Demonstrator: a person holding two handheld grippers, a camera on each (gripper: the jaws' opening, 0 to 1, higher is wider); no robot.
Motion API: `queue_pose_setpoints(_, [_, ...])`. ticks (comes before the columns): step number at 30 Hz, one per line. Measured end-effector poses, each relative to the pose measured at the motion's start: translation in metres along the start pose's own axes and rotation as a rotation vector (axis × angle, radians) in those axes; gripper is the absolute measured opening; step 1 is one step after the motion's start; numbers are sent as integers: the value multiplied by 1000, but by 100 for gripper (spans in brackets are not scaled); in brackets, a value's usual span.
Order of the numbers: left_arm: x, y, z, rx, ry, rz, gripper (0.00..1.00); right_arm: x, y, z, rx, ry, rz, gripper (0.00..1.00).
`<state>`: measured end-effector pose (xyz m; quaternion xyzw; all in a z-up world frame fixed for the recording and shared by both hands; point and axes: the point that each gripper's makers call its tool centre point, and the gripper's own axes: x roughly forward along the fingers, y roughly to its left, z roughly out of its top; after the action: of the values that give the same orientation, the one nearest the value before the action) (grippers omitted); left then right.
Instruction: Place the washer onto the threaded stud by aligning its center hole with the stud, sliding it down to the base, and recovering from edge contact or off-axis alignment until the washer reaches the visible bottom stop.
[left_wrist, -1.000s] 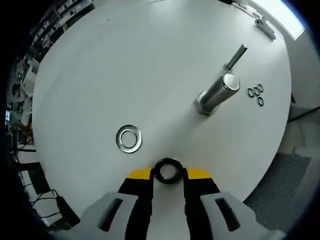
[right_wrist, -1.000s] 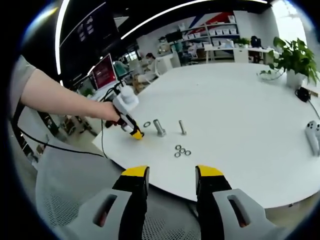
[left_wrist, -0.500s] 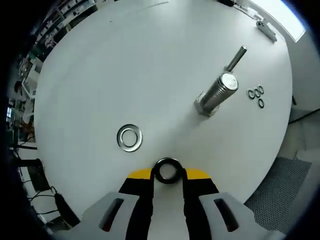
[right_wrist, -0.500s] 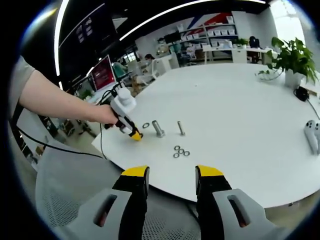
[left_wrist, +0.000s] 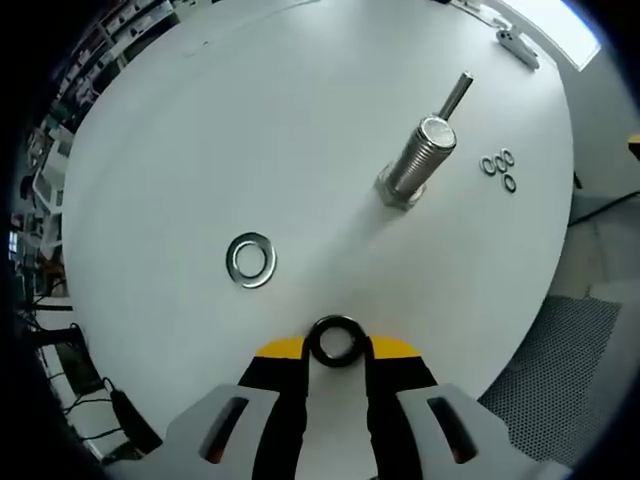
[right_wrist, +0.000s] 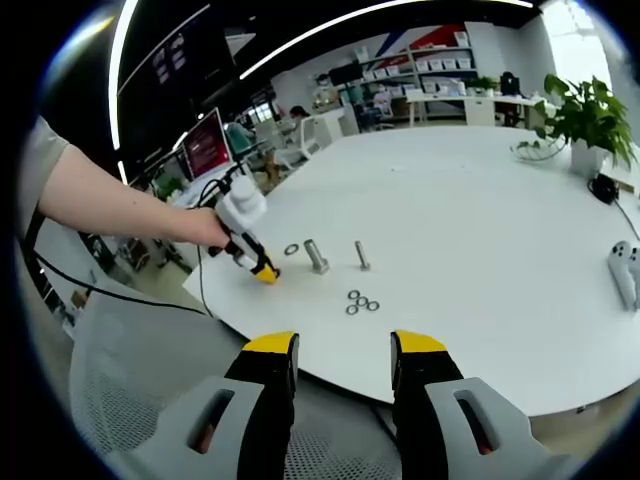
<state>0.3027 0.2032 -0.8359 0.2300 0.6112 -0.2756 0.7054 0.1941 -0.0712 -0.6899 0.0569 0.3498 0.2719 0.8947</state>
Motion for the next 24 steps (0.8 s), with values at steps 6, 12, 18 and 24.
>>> queue_pose_setpoints(6, [-9,-3,0,2,-26,-5,19,0,0,0,-1,1,-1,39])
queue_pose_setpoints(12, [-15,-1,7,39,-49,5,19,1,0,0,-1,0,4,38])
queue_pose_setpoints(18, [-33,-8,22,105,-76,13,19,1,0,1,1,-1,7,38])
queue_pose_setpoints(24, [-47,-10,43,101,-90,16,19,0,-1,1,14,-4,1,38])
